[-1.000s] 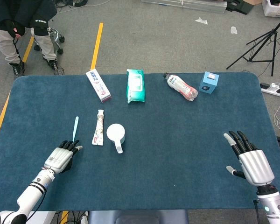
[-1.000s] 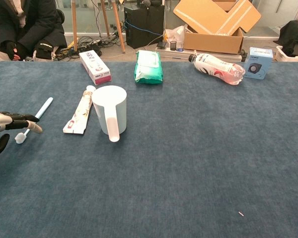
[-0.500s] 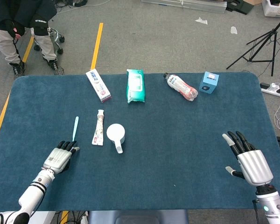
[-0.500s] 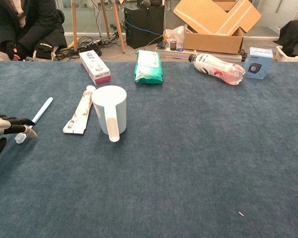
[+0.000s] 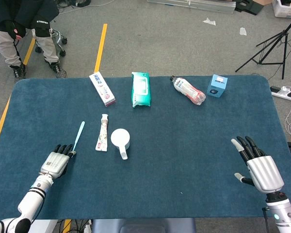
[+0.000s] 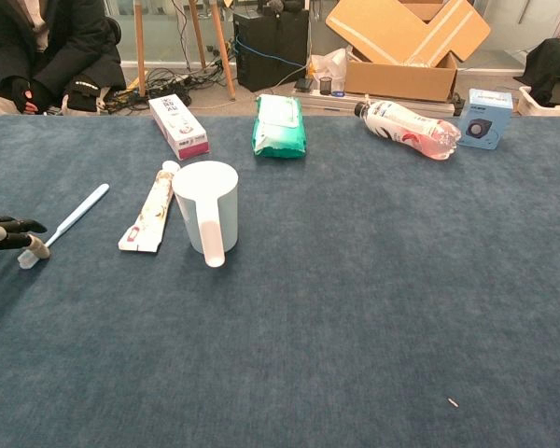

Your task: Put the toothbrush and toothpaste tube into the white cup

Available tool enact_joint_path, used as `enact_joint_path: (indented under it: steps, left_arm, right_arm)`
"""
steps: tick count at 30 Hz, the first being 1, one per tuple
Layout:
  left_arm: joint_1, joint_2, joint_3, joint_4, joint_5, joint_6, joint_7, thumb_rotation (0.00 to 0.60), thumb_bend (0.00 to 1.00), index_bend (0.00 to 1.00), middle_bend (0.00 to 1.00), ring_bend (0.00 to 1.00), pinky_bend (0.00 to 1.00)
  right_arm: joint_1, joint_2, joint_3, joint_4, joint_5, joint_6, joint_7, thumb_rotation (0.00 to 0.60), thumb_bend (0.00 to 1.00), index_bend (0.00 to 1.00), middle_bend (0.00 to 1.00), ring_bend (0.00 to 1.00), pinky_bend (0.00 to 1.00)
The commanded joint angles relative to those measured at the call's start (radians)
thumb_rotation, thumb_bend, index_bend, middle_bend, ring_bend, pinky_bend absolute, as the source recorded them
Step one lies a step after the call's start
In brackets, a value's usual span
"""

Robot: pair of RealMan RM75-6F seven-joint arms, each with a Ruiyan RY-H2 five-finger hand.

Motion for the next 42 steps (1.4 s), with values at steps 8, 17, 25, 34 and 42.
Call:
enact_joint_path:
  steps: [8, 17, 25, 34, 42]
  left_arm:
    - [0.002, -0.002, 0.003, 0.034, -0.024, -0.001, 0.003, 0.600, 0.88, 0.15, 0.00, 0.00, 0.00]
    - [0.001, -0.002, -0.001, 0.061, -0.039, -0.003, 0.000, 0.600, 0.88, 0.15, 0.00, 0.00, 0.00]
    - [-0.002, -0.005, -0.004, 0.085, -0.061, -0.015, 0.001, 0.600, 0.88, 0.15, 0.00, 0.00, 0.00]
    - [-0.009, -0.015, -0.021, 0.123, -0.096, -0.024, -0.004, 0.600, 0.88, 0.15, 0.00, 0.00, 0.00]
    - [-0.024, -0.031, -0.046, 0.214, -0.180, -0.063, -0.006, 0.600, 0.88, 0.15, 0.00, 0.00, 0.00]
  right_arm:
    - [-0.002, -0.001, 0.003, -0.002, -0.001, -0.009, -0.005, 0.600, 0.00, 0.03, 0.11, 0.06, 0.42]
    - [-0.001, -0.003, 0.006, -0.002, -0.002, -0.018, -0.010, 0.600, 0.00, 0.03, 0.11, 0.06, 0.42]
    - [-0.003, -0.003, 0.009, -0.003, -0.003, -0.019, -0.009, 0.600, 0.00, 0.03, 0.11, 0.06, 0.42]
    - [-0.004, -0.001, 0.010, -0.004, -0.003, -0.023, -0.007, 0.600, 0.00, 0.03, 0.11, 0.06, 0.42]
    - [-0.008, 0.004, 0.012, -0.005, -0.005, -0.018, 0.002, 0.600, 0.00, 0.03, 0.11, 0.06, 0.42]
